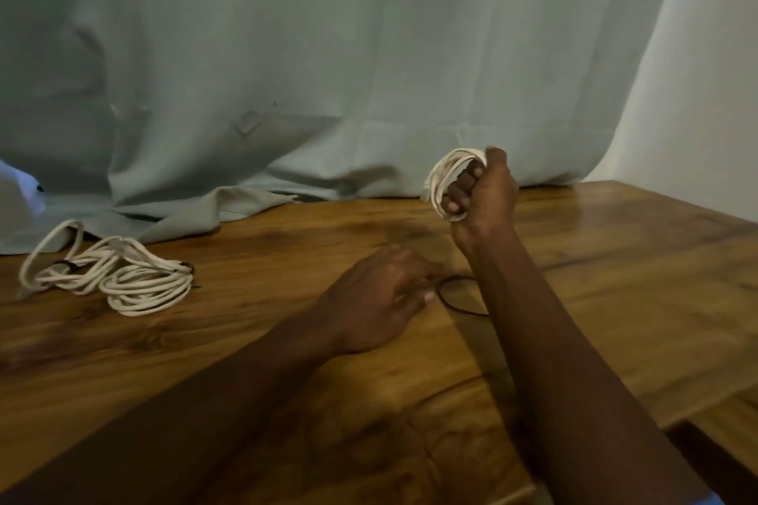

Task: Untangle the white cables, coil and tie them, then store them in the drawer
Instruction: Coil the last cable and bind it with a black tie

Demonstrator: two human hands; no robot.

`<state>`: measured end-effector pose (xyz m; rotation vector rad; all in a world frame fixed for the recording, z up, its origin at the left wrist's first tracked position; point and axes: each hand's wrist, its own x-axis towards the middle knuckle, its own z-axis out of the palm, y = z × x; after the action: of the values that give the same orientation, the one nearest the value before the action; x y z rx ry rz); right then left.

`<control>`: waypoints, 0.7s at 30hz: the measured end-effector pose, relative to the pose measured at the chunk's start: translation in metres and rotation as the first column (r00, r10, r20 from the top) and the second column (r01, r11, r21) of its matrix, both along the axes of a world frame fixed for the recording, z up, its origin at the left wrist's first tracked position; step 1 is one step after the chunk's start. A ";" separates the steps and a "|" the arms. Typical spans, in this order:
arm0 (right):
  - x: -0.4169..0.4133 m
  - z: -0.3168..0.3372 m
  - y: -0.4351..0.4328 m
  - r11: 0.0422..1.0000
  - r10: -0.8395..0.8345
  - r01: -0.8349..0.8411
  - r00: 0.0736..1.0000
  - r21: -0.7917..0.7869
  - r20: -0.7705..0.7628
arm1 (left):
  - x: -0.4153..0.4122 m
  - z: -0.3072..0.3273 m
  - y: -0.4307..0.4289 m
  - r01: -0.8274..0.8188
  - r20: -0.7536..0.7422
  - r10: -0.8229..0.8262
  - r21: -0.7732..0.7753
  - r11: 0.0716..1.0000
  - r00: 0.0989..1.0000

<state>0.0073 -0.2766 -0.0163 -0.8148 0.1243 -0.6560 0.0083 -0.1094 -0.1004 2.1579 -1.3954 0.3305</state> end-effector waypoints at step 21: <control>0.021 -0.035 0.057 0.901 0.230 -0.301 0.942 -0.313 -0.245 | 0.043 0.043 0.091 -0.303 -0.393 0.074 -0.562 0.769 0.917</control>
<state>0.0288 -0.2193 -0.0514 -1.2172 0.0792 -0.3342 0.0516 -0.0187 -0.0576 1.6921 -0.7198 0.3891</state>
